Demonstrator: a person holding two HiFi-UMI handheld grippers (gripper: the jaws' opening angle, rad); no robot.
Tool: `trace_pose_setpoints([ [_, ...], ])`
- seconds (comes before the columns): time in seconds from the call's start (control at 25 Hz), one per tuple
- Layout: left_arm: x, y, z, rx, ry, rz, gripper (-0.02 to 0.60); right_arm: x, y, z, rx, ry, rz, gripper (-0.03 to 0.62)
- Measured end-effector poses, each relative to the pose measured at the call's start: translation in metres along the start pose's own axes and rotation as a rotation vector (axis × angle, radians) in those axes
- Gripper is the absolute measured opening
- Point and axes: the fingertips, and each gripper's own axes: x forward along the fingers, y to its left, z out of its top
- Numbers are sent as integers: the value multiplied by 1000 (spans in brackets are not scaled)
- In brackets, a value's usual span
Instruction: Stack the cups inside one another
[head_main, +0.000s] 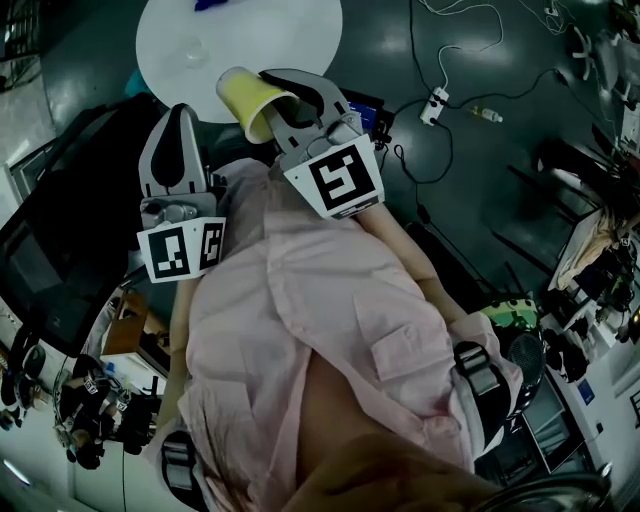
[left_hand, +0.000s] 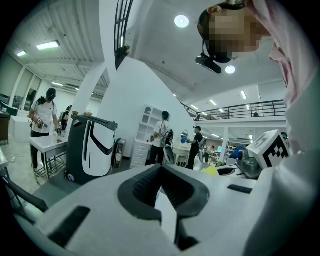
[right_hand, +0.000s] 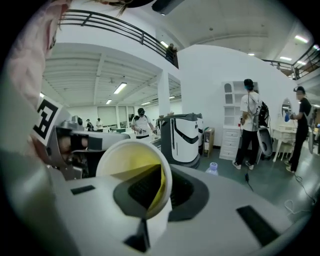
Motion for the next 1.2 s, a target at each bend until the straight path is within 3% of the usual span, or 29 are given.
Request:
trace_pose_setpoints([
  [0.48, -12, 4, -2, -35, -44, 71, 15, -4, 3, -4, -47, 1, 30, 43],
  [1.2, -9, 4, 1, -42, -88, 103, 15, -2, -9, -9, -60, 7, 26, 43],
])
